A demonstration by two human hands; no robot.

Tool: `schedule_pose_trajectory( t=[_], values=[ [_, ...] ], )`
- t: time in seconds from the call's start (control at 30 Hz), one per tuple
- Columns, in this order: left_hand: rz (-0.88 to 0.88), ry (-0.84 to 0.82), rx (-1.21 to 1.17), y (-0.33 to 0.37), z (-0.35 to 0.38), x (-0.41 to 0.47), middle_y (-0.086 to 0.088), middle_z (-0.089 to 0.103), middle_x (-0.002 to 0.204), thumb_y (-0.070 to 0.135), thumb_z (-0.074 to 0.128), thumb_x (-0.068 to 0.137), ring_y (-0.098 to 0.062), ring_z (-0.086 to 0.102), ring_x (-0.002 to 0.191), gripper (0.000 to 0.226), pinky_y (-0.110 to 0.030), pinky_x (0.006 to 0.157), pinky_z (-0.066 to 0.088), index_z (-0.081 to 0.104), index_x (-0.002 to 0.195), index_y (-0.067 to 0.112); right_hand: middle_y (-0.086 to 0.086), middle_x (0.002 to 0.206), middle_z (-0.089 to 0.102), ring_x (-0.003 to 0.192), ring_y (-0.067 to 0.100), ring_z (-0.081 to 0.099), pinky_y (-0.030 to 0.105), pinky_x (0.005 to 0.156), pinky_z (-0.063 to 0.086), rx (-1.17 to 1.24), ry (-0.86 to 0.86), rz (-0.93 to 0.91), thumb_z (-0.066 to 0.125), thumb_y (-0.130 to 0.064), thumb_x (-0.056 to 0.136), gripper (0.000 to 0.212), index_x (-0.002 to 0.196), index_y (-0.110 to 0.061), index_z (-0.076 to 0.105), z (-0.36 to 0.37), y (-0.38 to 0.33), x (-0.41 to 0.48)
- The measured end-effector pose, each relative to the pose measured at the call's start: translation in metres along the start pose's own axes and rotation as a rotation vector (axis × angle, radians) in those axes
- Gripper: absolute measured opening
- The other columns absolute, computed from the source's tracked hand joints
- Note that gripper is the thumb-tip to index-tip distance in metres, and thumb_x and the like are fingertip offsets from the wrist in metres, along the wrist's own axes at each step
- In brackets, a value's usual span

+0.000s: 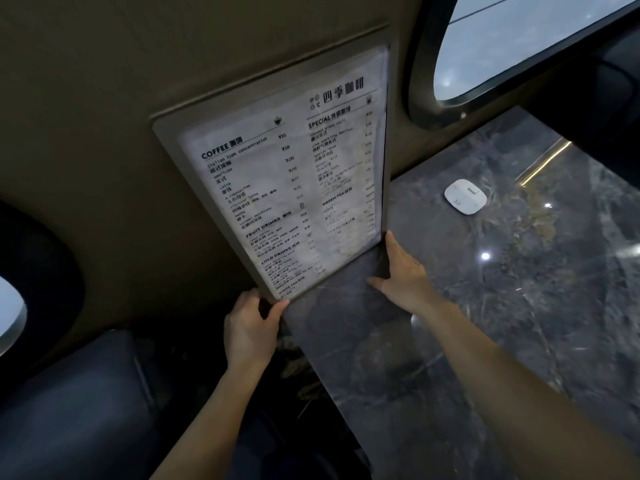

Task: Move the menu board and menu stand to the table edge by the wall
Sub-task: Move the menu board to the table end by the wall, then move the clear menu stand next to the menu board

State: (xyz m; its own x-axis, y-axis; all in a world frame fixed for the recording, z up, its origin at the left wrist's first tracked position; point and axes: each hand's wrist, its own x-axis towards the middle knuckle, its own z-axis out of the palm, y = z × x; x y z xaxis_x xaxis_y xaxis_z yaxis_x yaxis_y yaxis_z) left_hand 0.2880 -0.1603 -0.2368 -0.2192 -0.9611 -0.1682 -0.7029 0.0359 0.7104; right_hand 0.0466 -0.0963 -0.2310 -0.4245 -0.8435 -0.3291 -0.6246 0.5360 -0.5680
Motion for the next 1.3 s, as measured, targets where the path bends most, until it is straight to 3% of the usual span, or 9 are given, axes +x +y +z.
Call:
schedule_pose_trajectory(
  t=[0.17, 0.3, 0.43, 0.63, 0.9, 1.07, 1.3],
  values=[
    [-0.003, 0.011, 0.110, 0.002, -0.005, -0.012, 0.001, 0.056, 0.079, 0.037, 0.059, 0.082, -0.020, 0.058, 0.072, 0.023, -0.037, 0.064, 0.050, 0.056, 0.080, 0.014, 0.007, 0.152, 0.023, 0.135, 0.029, 0.027, 0.047, 0.109, 0.020, -0.094, 0.047, 0.022, 0.060, -0.030, 0.083, 0.077, 0.142, -0.019, 0.011, -0.003, 0.009, -0.016],
    [0.042, 0.031, 0.059, 0.010, -0.003, -0.041, 0.003, 0.060, 0.076, 0.037, 0.056, 0.083, -0.015, 0.059, 0.069, 0.017, -0.034, 0.059, 0.048, 0.056, 0.077, 0.021, 0.006, 0.150, 0.028, 0.134, 0.028, 0.029, 0.051, 0.108, 0.023, -0.103, 0.077, 0.031, 0.058, -0.034, 0.085, 0.072, 0.141, -0.021, 0.015, -0.008, 0.019, -0.032],
    [0.203, -0.032, 0.061, 0.028, 0.005, -0.062, -0.004, 0.063, 0.090, 0.036, 0.057, 0.084, -0.018, 0.059, 0.081, 0.023, -0.042, 0.071, 0.053, 0.061, 0.092, 0.015, 0.007, 0.147, 0.033, 0.130, 0.028, 0.034, 0.051, 0.105, 0.027, -0.126, 0.150, 0.011, 0.056, -0.036, 0.086, 0.070, 0.141, -0.021, 0.016, -0.013, 0.032, -0.056],
    [0.429, -0.171, 0.193, 0.070, 0.036, -0.069, -0.010, 0.065, 0.105, 0.040, 0.059, 0.083, -0.026, 0.057, 0.101, 0.038, -0.041, 0.089, 0.046, 0.059, 0.107, 0.011, 0.013, 0.141, 0.042, 0.125, 0.031, 0.042, 0.046, 0.099, 0.034, -0.202, 0.329, 0.041, 0.059, -0.035, 0.083, 0.069, 0.140, -0.014, 0.024, -0.029, 0.057, -0.109],
    [0.677, -0.345, 0.168, 0.126, 0.093, -0.112, -0.013, 0.066, 0.105, 0.032, 0.067, 0.078, -0.032, 0.061, 0.099, 0.034, -0.043, 0.085, 0.048, 0.061, 0.104, 0.010, 0.005, 0.141, 0.042, 0.124, 0.025, 0.043, 0.041, 0.095, 0.035, -0.189, 0.509, 0.272, 0.060, -0.036, 0.080, 0.069, 0.139, -0.020, 0.026, -0.053, 0.114, -0.217],
    [0.870, -0.490, 0.144, 0.151, 0.127, -0.160, -0.013, 0.069, 0.098, 0.031, 0.069, 0.077, -0.032, 0.062, 0.092, 0.032, -0.039, 0.084, 0.048, 0.063, 0.101, 0.011, 0.013, 0.138, 0.045, 0.122, 0.031, 0.045, 0.046, 0.098, 0.040, -0.155, 0.599, 0.427, 0.060, -0.034, 0.082, 0.068, 0.138, -0.014, 0.028, -0.057, 0.148, -0.293],
    [1.038, -0.700, 0.167, 0.177, 0.167, -0.232, -0.013, 0.066, 0.106, 0.032, 0.066, 0.079, -0.032, 0.058, 0.102, 0.032, -0.040, 0.087, 0.044, 0.061, 0.103, 0.011, 0.016, 0.132, 0.050, 0.116, 0.033, 0.049, 0.044, 0.093, 0.042, -0.142, 0.709, 0.622, 0.057, -0.030, 0.084, 0.060, 0.136, -0.010, 0.033, -0.040, 0.185, -0.391]
  ],
)
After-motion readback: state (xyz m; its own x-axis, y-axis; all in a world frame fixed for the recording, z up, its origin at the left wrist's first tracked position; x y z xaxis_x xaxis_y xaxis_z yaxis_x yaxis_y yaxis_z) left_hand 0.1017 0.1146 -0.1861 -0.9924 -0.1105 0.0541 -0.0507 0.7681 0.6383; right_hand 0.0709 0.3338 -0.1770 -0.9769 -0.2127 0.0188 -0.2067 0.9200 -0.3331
